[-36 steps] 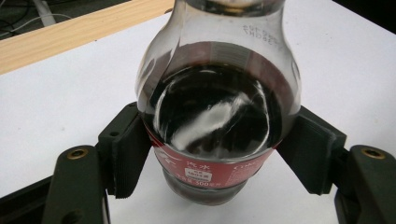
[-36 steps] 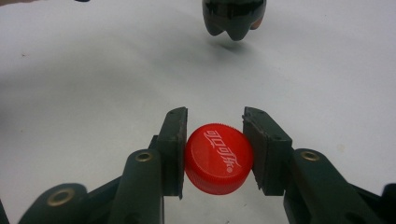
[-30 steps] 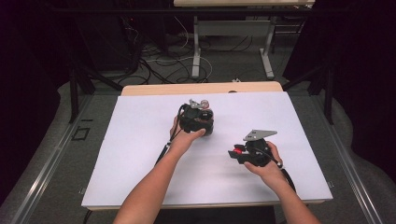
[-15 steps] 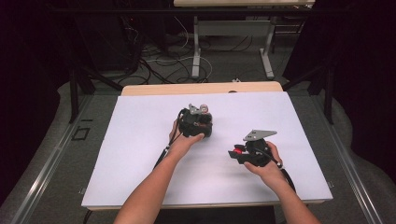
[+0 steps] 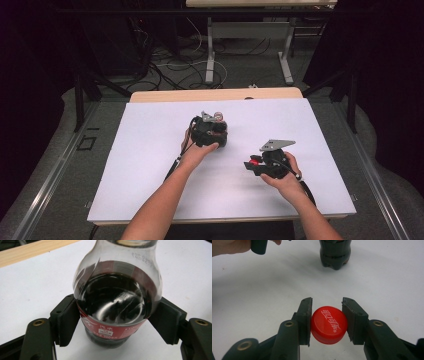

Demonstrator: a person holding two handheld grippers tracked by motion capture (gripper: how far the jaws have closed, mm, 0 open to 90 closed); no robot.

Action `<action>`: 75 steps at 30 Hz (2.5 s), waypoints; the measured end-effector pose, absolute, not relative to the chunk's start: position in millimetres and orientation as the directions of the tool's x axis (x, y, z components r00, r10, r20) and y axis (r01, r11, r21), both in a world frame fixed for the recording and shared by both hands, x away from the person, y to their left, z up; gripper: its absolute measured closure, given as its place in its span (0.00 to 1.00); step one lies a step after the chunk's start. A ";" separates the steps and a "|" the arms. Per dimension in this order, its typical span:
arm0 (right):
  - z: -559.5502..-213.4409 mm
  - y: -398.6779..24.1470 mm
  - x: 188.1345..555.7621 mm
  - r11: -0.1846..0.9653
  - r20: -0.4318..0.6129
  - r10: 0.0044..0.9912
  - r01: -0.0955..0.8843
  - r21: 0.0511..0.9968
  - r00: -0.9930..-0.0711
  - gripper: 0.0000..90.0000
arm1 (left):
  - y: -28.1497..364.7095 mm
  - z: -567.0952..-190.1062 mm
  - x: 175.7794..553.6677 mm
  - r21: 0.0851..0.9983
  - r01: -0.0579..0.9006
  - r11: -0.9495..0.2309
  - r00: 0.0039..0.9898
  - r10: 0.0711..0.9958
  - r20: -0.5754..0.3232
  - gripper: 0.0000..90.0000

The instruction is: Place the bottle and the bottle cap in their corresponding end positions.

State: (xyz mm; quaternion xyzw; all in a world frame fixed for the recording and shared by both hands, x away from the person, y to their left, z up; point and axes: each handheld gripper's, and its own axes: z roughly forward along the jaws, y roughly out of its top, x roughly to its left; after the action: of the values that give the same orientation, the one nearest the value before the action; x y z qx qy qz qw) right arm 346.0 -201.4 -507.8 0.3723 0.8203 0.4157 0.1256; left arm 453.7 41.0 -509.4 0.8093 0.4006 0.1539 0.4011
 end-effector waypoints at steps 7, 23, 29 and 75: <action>-510.3 -198.5 345.5 0.373 0.106 0.718 0.509 0.776 -0.688 0.67 | 45.0 -506.9 452.6 0.773 0.545 -0.325 0.626 0.771 -0.118 0.24; -514.6 -193.4 345.6 0.383 0.096 0.712 0.500 0.777 -0.696 0.67 | 72.6 -498.4 436.3 0.775 0.581 -0.247 0.603 0.771 -0.206 0.01; -513.4 -188.1 346.5 0.383 0.093 0.708 0.491 0.783 -0.700 0.67 | 90.1 -490.8 420.7 0.788 0.570 -0.231 0.593 0.780 -0.200 0.01; -542.6 -122.3 359.8 0.447 0.099 0.643 0.477 0.757 -0.760 0.67 | 166.6 -499.5 366.6 0.802 0.573 -0.168 0.528 0.824 -0.205 0.01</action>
State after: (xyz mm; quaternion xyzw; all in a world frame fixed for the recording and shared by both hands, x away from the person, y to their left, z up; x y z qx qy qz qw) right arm 359.8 -122.3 -542.6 0.3314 0.8445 0.4082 0.1019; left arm 366.6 166.6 -499.5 0.7512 0.4650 0.1405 0.4470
